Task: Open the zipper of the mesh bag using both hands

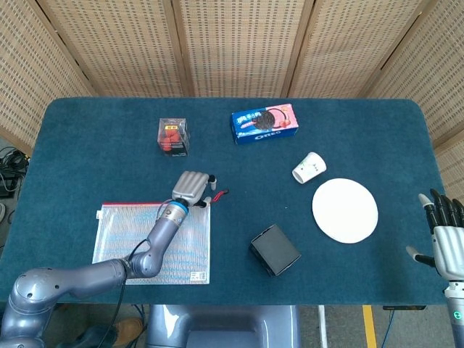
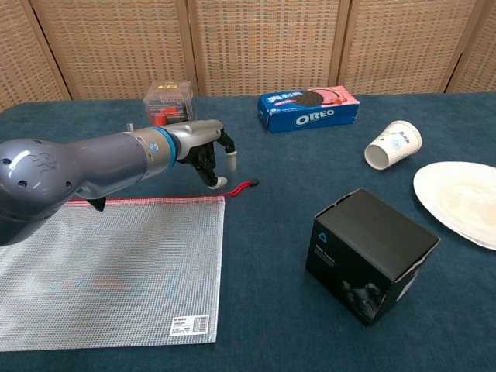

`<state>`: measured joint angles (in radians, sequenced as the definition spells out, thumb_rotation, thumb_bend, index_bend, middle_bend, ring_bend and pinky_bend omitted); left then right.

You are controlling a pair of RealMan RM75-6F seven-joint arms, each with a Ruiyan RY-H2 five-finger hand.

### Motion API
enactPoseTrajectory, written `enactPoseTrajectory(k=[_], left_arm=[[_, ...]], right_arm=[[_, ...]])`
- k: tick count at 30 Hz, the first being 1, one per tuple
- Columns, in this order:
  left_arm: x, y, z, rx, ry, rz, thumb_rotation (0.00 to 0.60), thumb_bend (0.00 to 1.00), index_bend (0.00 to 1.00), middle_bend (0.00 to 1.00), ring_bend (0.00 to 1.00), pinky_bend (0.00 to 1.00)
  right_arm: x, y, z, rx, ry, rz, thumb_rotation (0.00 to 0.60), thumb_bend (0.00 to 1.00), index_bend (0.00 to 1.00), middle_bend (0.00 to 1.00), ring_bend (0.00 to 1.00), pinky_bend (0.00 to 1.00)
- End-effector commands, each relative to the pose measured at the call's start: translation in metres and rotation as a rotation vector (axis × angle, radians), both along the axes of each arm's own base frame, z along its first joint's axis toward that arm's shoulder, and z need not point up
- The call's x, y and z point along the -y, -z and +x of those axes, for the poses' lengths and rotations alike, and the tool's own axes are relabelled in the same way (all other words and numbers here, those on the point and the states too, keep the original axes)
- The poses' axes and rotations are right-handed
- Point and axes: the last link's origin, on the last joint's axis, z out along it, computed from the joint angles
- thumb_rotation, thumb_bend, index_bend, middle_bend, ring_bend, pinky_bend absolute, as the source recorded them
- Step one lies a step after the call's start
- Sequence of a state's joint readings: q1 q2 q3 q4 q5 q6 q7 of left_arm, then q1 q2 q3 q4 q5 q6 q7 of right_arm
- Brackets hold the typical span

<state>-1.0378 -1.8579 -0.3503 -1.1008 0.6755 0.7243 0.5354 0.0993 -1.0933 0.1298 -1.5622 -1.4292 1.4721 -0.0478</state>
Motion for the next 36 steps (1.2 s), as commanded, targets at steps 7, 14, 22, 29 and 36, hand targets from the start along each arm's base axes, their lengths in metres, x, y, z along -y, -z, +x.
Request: enactPoseTrajectory(k=[7, 14, 22, 29, 36], left_arm=[[-0.003, 0.017, 0.009, 0.021, -0.026, -0.02, 0.6, 0.41, 0.44, 0.98, 0.98, 1.0], [-0.01, 0.024, 0.009, 0.017, -0.041, -0.002, 0.6, 0.41, 0.44, 0.98, 0.98, 1.0], [-0.016, 0.031, 0.006, 0.008, -0.066, 0.007, 0.6, 0.41, 0.44, 0.98, 0.98, 1.0], [-0.013, 0.036, 0.006, 0.011, -0.063, -0.015, 0.6, 0.42, 0.45, 0.98, 0.98, 1.0], [-0.006, 0.037, 0.012, 0.043, -0.064, -0.055, 0.6, 0.44, 0.45, 0.98, 0.98, 1.0]], right_arm=[[0.0, 0.0, 0.0, 0.001, 0.001, 0.003, 0.6, 0.0, 0.05, 0.0, 0.0, 0.0], [0.001, -0.004, -0.003, 0.011, 0.009, -0.005, 0.6, 0.0, 0.05, 0.0, 0.0, 0.0], [0.002, -0.005, -0.003, 0.014, 0.011, -0.008, 0.6, 0.0, 0.05, 0.0, 0.0, 0.0], [0.002, -0.005, -0.004, 0.014, 0.013, -0.002, 0.6, 0.0, 0.05, 0.0, 0.0, 0.0], [0.001, -0.005, -0.003, 0.015, 0.01, -0.002, 0.6, 0.0, 0.05, 0.0, 0.0, 0.0]])
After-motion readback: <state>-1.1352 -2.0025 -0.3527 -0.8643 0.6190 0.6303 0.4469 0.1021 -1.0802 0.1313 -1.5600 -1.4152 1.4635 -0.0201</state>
